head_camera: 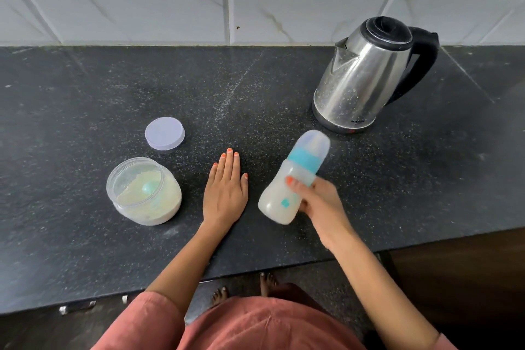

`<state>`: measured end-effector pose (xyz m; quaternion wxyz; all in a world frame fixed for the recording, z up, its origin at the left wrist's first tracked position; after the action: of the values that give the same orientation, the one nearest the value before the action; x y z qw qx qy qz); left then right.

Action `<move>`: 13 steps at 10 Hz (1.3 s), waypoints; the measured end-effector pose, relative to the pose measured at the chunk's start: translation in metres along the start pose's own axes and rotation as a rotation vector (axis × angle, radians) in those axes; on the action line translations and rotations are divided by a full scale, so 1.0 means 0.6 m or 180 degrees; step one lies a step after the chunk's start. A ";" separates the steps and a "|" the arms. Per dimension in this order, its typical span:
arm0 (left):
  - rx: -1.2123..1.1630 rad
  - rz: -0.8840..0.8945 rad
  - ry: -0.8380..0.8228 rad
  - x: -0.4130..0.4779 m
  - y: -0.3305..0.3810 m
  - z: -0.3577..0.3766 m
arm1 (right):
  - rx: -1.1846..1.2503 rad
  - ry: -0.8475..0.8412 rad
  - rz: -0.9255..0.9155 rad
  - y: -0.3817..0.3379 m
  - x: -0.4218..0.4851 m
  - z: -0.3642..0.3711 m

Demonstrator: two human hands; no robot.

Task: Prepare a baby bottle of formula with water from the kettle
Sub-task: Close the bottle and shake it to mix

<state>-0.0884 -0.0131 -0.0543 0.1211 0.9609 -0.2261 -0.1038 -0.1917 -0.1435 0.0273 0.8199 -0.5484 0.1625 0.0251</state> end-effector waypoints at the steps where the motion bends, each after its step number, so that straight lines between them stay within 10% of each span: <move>1: -0.0040 0.0014 0.0020 -0.001 0.000 -0.001 | 0.1077 0.0461 -0.0379 -0.018 0.018 -0.016; 3: 0.0026 0.0002 0.0013 0.000 -0.001 0.001 | -0.0176 -0.0056 0.0295 0.024 -0.010 0.010; 5: -0.0041 0.0022 0.0038 -0.001 -0.001 0.002 | 0.1133 0.0505 -0.0420 -0.020 0.015 -0.020; 7: -0.0019 0.0015 0.0050 0.000 0.000 0.001 | -0.0575 -0.0220 0.0223 0.020 -0.013 0.017; 9: -0.0023 0.0018 0.0044 0.000 0.000 0.001 | 0.1059 0.0523 -0.0435 -0.023 0.015 -0.021; 11: 0.0026 0.0013 0.0037 0.000 -0.001 0.001 | -0.0324 -0.0127 0.0147 0.018 -0.016 0.010; 13: 0.0016 0.0021 -0.0004 0.000 -0.001 0.003 | 0.1281 0.0630 -0.0425 -0.025 0.014 -0.037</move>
<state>-0.0886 -0.0128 -0.0562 0.1190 0.9604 -0.2296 -0.1035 -0.1858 -0.1707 0.0309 0.8926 -0.3832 0.2071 -0.1160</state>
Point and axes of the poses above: each hand's wrist, its own x-axis towards the middle knuckle, its own z-axis out of the palm, y = z × x, the point moved 6 cm from there along x, towards the middle knuckle, and after that the axes turned 12 degrees about -y, right-handed, at the moved point
